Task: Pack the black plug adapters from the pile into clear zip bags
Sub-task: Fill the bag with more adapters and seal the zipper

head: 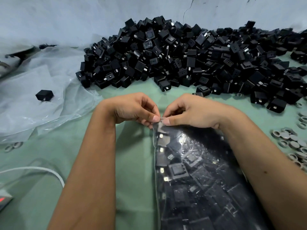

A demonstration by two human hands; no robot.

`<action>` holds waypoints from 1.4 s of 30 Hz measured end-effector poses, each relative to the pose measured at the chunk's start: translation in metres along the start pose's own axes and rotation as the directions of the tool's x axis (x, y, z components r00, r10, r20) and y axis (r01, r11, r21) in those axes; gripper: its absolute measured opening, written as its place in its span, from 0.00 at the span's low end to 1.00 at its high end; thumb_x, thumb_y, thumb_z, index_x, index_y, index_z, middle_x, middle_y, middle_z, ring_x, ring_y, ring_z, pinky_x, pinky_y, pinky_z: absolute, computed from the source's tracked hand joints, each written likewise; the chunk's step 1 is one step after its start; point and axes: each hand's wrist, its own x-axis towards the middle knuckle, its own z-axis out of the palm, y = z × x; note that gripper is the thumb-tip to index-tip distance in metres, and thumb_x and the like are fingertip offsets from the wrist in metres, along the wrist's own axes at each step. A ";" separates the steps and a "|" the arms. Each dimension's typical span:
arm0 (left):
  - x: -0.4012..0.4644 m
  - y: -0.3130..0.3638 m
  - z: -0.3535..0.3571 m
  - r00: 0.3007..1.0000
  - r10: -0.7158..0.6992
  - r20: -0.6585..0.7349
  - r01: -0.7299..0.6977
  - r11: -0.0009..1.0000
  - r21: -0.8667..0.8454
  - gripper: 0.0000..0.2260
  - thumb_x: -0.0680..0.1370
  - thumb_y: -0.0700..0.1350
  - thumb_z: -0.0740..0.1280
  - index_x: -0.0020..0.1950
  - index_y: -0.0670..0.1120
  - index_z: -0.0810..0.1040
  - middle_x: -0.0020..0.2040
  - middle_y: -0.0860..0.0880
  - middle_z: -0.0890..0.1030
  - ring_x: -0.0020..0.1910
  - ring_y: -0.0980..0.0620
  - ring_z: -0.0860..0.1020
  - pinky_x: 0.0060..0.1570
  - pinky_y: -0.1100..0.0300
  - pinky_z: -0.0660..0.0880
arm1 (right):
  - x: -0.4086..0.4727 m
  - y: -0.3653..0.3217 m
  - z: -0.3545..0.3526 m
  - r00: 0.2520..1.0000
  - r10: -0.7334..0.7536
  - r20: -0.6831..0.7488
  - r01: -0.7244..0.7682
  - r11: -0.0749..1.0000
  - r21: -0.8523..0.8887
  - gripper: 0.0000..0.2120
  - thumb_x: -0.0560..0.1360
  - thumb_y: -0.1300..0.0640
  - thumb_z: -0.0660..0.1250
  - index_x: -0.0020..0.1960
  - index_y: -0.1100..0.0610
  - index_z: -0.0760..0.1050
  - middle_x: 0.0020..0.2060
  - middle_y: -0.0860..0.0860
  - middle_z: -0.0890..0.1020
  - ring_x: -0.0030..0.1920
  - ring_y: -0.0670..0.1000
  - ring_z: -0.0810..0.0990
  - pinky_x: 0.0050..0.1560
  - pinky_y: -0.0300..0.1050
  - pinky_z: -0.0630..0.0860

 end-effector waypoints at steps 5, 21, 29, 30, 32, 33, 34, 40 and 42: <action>0.001 -0.003 -0.001 0.999 0.033 -0.022 -0.033 0.999 0.033 0.02 0.77 0.35 0.72 0.46 0.39 0.84 0.38 0.39 0.83 0.35 0.52 0.78 0.38 0.66 0.75 | 0.006 -0.001 0.005 0.999 -0.005 -0.033 0.005 1.000 -0.007 0.03 0.74 0.47 0.77 0.43 0.45 0.87 0.40 0.49 0.87 0.39 0.46 0.82 0.46 0.39 0.76; 0.006 -0.008 -0.003 0.997 -0.033 -0.069 0.029 0.998 -0.057 0.11 0.72 0.33 0.77 0.52 0.40 0.81 0.38 0.44 0.85 0.33 0.53 0.81 0.33 0.65 0.76 | 0.012 0.006 0.008 0.982 0.164 -0.097 -0.152 0.981 0.119 0.13 0.68 0.47 0.82 0.36 0.54 0.83 0.28 0.46 0.79 0.29 0.42 0.72 0.42 0.43 0.70; 0.007 -0.010 -0.004 0.996 -0.030 -0.078 0.020 0.992 -0.127 0.09 0.74 0.29 0.74 0.48 0.40 0.79 0.35 0.45 0.85 0.32 0.53 0.83 0.33 0.66 0.77 | 0.029 -0.011 -0.009 0.980 0.175 0.094 -0.168 0.983 -0.078 0.18 0.65 0.36 0.78 0.44 0.49 0.88 0.41 0.45 0.88 0.48 0.45 0.83 0.61 0.49 0.76; 0.007 -0.010 -0.003 0.996 -0.031 -0.082 0.020 0.990 -0.136 0.09 0.74 0.29 0.73 0.47 0.40 0.79 0.35 0.45 0.85 0.32 0.53 0.83 0.32 0.66 0.77 | 0.031 -0.014 -0.009 0.978 0.172 0.115 -0.160 0.982 -0.101 0.21 0.63 0.32 0.76 0.44 0.48 0.88 0.41 0.44 0.88 0.49 0.44 0.83 0.59 0.46 0.75; 0.008 -0.009 -0.004 0.995 -0.044 -0.090 0.030 0.989 -0.145 0.09 0.74 0.28 0.73 0.47 0.40 0.78 0.35 0.44 0.84 0.31 0.53 0.82 0.32 0.66 0.77 | 0.034 -0.016 -0.007 0.980 0.129 0.154 -0.117 0.990 -0.083 0.23 0.60 0.32 0.75 0.44 0.48 0.88 0.41 0.45 0.88 0.45 0.41 0.82 0.57 0.43 0.74; 0.009 -0.009 -0.004 0.994 -0.052 -0.092 0.039 0.989 -0.144 0.09 0.74 0.28 0.73 0.47 0.40 0.79 0.35 0.44 0.84 0.31 0.53 0.82 0.31 0.66 0.77 | 0.035 -0.015 -0.006 0.982 0.105 0.157 -0.097 0.994 -0.052 0.22 0.61 0.34 0.75 0.44 0.50 0.88 0.40 0.46 0.88 0.42 0.40 0.81 0.56 0.42 0.74; 0.008 -0.009 -0.005 0.994 -0.062 -0.091 0.049 0.990 -0.135 0.08 0.74 0.29 0.73 0.47 0.40 0.79 0.36 0.44 0.84 0.31 0.53 0.82 0.31 0.65 0.77 | 0.035 -0.013 -0.006 0.984 0.089 0.155 -0.085 0.996 -0.031 0.20 0.62 0.36 0.76 0.43 0.51 0.88 0.38 0.47 0.87 0.40 0.39 0.80 0.54 0.40 0.74; 0.000 -0.012 -0.009 0.989 -0.117 -0.093 0.101 0.982 -0.160 0.11 0.72 0.30 0.76 0.52 0.37 0.80 0.41 0.39 0.86 0.35 0.49 0.85 0.32 0.65 0.78 | 0.040 -0.003 -0.004 0.988 0.037 0.150 -0.014 0.988 -0.153 0.06 0.76 0.49 0.76 0.43 0.51 0.87 0.33 0.47 0.84 0.34 0.41 0.75 0.41 0.38 0.71; 0.000 -0.013 -0.009 0.990 -0.104 -0.095 0.087 0.981 -0.176 0.11 0.72 0.29 0.75 0.53 0.36 0.80 0.42 0.39 0.86 0.36 0.48 0.85 0.34 0.65 0.79 | 0.040 -0.002 -0.003 0.990 0.019 0.139 0.000 0.990 -0.141 0.06 0.76 0.50 0.76 0.44 0.51 0.87 0.36 0.53 0.85 0.34 0.43 0.74 0.41 0.41 0.71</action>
